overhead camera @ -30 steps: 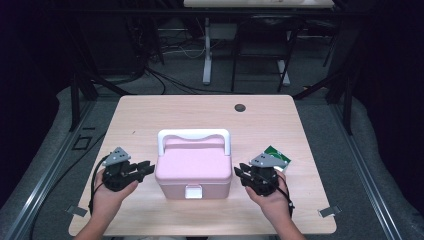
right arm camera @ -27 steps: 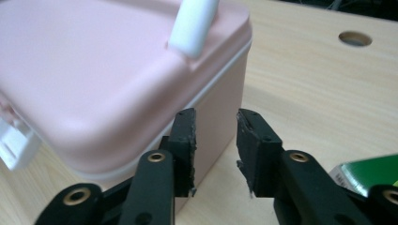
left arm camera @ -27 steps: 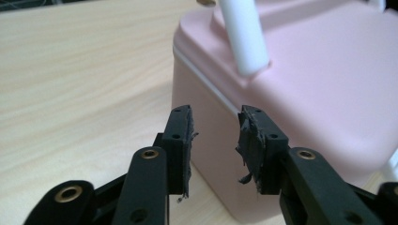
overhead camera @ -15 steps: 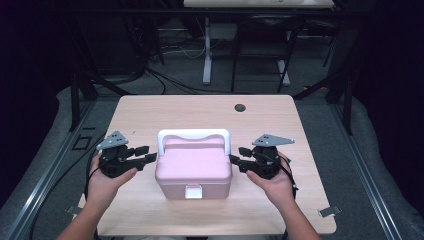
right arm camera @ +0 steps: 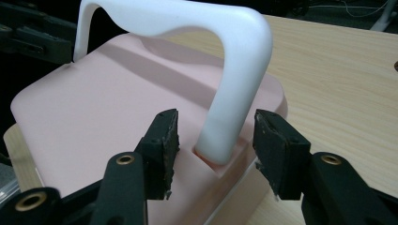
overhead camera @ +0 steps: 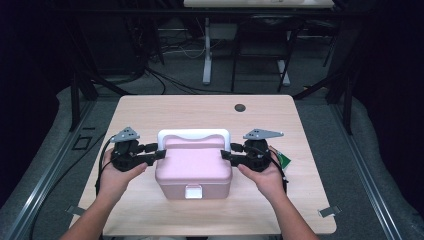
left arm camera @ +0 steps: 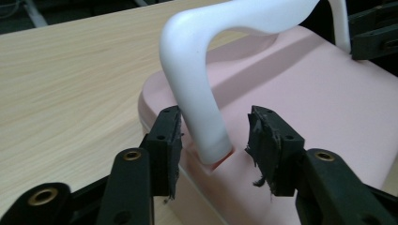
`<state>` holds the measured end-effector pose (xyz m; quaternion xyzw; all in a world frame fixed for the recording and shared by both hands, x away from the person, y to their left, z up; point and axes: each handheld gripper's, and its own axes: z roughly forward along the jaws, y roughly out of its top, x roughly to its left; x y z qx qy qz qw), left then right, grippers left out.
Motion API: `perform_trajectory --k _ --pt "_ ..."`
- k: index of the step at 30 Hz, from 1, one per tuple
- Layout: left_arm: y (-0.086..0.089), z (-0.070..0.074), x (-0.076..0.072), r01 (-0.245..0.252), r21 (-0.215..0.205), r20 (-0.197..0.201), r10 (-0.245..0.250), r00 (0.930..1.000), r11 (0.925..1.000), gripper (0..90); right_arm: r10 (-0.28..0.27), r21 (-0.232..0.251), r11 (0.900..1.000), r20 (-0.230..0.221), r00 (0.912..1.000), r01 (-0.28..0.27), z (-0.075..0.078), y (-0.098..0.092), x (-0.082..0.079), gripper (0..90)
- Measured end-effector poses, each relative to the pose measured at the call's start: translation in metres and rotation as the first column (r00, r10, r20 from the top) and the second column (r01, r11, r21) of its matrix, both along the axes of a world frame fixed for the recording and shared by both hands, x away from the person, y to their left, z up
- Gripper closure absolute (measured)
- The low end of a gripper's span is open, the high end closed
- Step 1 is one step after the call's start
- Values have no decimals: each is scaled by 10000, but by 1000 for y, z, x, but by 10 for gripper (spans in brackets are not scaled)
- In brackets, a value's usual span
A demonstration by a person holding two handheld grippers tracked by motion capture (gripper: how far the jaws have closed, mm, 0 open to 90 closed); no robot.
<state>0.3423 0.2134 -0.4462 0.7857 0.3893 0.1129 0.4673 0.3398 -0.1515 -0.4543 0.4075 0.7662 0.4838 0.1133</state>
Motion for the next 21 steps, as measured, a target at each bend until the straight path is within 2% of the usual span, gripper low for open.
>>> perform_trajectory --k 4,8,10,11,12,14,21 --pt "-2 -2 2 -51 -7 55 51 10000 10000 569 144 271 9995 18 9999 -145 -2 2 2 551" --pt "-1 -3 1 -87 -64 85 88 9999 9999 581 106 274 9996 110 9999 -109 -3 4 1 563" --pt "-1 -4 0 -132 -134 106 134 9999 9998 591 -94 356 9993 149 9998 89 -3 2 0 611" --pt "-1 -4 0 -132 -134 106 134 9999 9998 598 -94 356 9993 149 9998 89 -3 2 0 611" --pt "-1 -4 -1 -130 -62 183 131 9997 9999 611 -60 487 9988 160 9999 52 -4 0 -1 652" --pt "-1 -3 -4 -193 5 331 193 9993 9998 637 -135 406 9991 237 9996 126 -3 0 -4 678" --pt "0 -2 -10 -152 69 463 148 9988 9999 701 -245 318 9992 466 9986 230 -3 0 -11 733"
